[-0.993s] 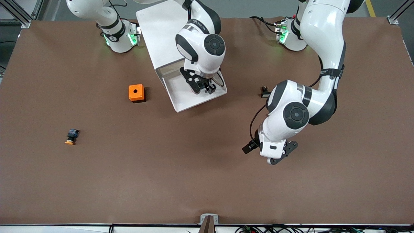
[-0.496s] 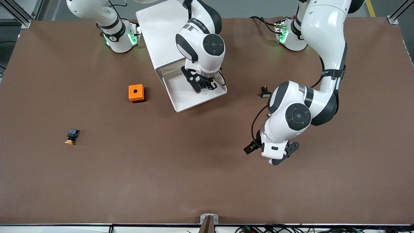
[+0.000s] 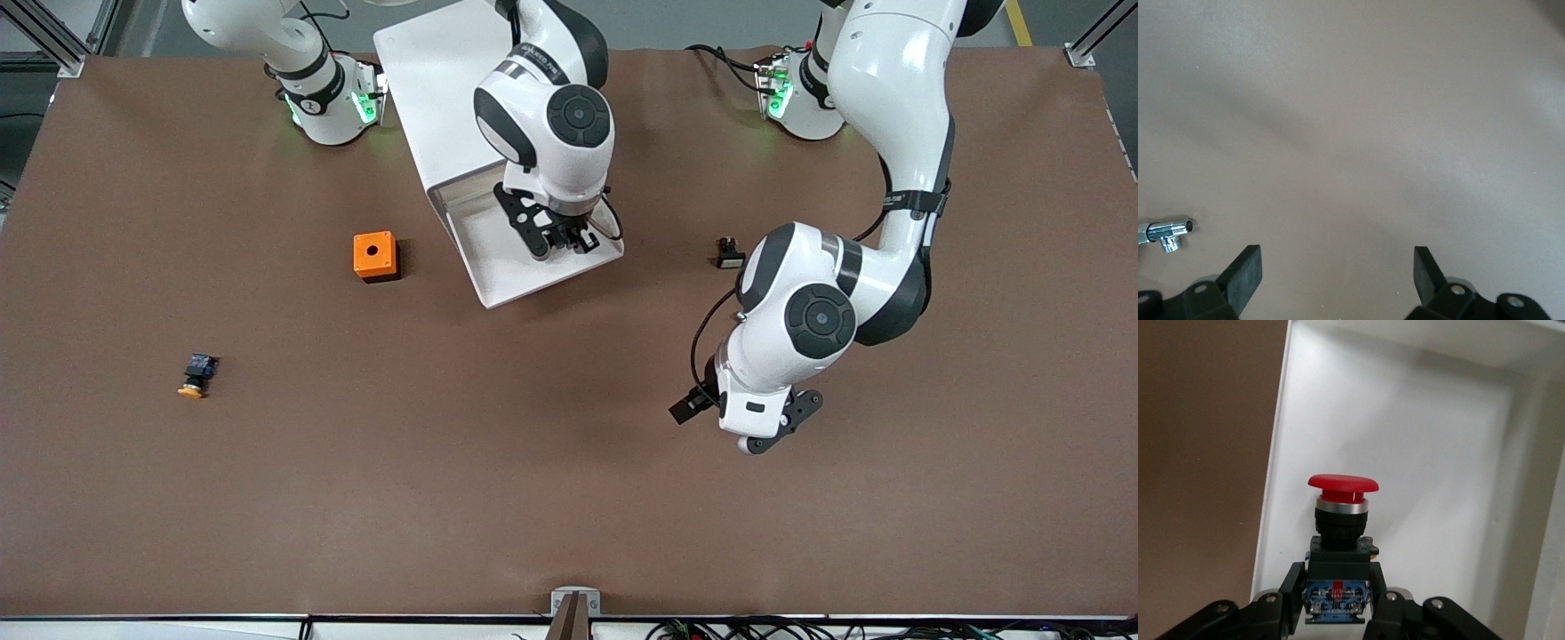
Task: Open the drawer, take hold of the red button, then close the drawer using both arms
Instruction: 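Lift the red button with the right gripper while the left gripper closes the drawer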
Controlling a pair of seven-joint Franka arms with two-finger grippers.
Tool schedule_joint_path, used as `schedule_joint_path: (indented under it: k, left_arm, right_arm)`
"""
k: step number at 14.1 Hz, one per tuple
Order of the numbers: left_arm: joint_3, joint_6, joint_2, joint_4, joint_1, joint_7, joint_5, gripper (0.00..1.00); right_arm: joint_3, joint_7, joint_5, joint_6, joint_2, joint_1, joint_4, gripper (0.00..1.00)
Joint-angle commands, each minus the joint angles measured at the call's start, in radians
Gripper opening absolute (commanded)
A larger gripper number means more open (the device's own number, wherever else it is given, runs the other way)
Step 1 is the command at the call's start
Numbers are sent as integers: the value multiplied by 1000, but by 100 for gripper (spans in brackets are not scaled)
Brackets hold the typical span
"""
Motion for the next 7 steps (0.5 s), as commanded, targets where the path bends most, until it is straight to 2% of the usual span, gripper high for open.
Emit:
schedule_joint_path:
  k: [1,7]
  left_arm:
    - [-11,-3,-42,-34,-1,18,1,100]
    - [-17,-5,-34,-40,-58,-38,12,100]
  right_arm:
    - [8,0,6,-67,-6,-43,73,0]
    - [3,-128,-8,-75,-52,-124,87,0]
